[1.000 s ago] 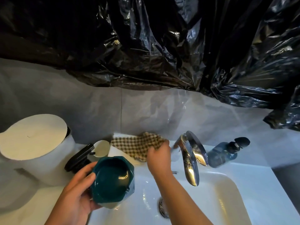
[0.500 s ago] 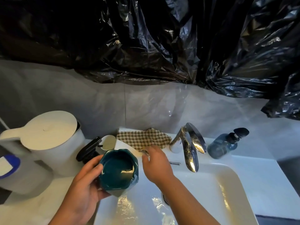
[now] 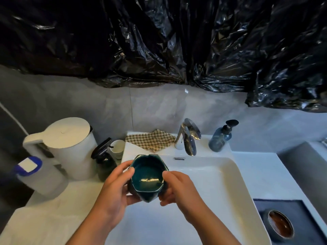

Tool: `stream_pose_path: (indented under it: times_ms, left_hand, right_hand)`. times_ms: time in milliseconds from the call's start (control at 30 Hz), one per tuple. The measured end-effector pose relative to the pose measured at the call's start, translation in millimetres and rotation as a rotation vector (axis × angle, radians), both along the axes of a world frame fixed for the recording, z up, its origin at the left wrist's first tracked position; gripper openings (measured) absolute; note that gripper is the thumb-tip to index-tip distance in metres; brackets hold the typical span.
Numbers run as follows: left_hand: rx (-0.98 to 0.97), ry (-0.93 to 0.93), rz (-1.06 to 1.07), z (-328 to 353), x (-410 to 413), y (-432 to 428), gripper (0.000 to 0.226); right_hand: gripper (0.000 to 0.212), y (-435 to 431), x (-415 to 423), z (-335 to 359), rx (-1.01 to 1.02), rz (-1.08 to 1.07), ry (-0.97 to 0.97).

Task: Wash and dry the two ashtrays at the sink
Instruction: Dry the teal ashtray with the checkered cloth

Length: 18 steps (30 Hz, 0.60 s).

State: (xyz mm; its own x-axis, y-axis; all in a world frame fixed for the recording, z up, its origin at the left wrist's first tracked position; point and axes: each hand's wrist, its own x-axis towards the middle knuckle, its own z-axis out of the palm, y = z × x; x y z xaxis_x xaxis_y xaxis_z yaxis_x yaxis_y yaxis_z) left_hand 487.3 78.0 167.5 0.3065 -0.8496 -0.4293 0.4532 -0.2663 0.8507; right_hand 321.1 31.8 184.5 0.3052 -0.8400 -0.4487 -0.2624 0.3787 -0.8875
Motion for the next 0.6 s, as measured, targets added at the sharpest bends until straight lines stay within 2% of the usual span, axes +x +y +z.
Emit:
stream_pose_path:
  times_ms: [200,600]
  left_hand:
    - [-0.022,-0.19,-0.187,1.9,-34.5,22.2,0.024]
    - [-0.098,-0.187,-0.408,6.2,-133.4,32.5,0.023]
  right_hand:
    - [0.03,35.8,-44.9,12.4,-0.015,-0.145,-0.014]
    - [0.035,87.6,-148.4,19.0,-0.017,-0.345,-0.061]
